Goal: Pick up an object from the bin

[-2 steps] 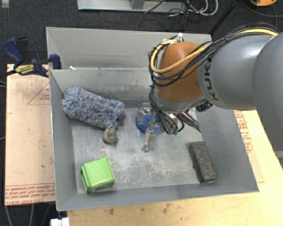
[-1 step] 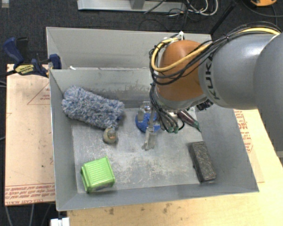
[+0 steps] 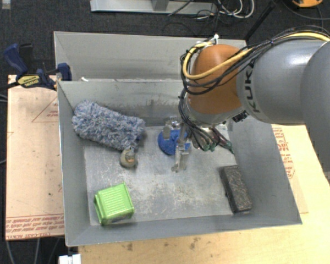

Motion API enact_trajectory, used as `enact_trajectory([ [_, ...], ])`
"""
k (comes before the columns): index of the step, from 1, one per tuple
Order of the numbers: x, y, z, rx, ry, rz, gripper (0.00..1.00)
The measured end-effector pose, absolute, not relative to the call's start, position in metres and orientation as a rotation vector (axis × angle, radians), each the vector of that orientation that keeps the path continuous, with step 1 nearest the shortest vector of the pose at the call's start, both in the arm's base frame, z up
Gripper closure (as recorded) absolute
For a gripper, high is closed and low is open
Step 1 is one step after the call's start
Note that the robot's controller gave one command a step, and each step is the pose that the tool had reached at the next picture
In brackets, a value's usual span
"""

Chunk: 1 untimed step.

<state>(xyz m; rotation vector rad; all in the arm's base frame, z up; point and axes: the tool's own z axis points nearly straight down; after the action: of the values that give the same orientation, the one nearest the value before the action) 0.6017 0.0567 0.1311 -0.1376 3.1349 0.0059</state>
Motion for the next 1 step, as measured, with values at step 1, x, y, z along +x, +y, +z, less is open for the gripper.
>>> enact_trajectory([
  [1,0.6194,0.02,0.1063,-0.248,3.127,0.0,0.0],
])
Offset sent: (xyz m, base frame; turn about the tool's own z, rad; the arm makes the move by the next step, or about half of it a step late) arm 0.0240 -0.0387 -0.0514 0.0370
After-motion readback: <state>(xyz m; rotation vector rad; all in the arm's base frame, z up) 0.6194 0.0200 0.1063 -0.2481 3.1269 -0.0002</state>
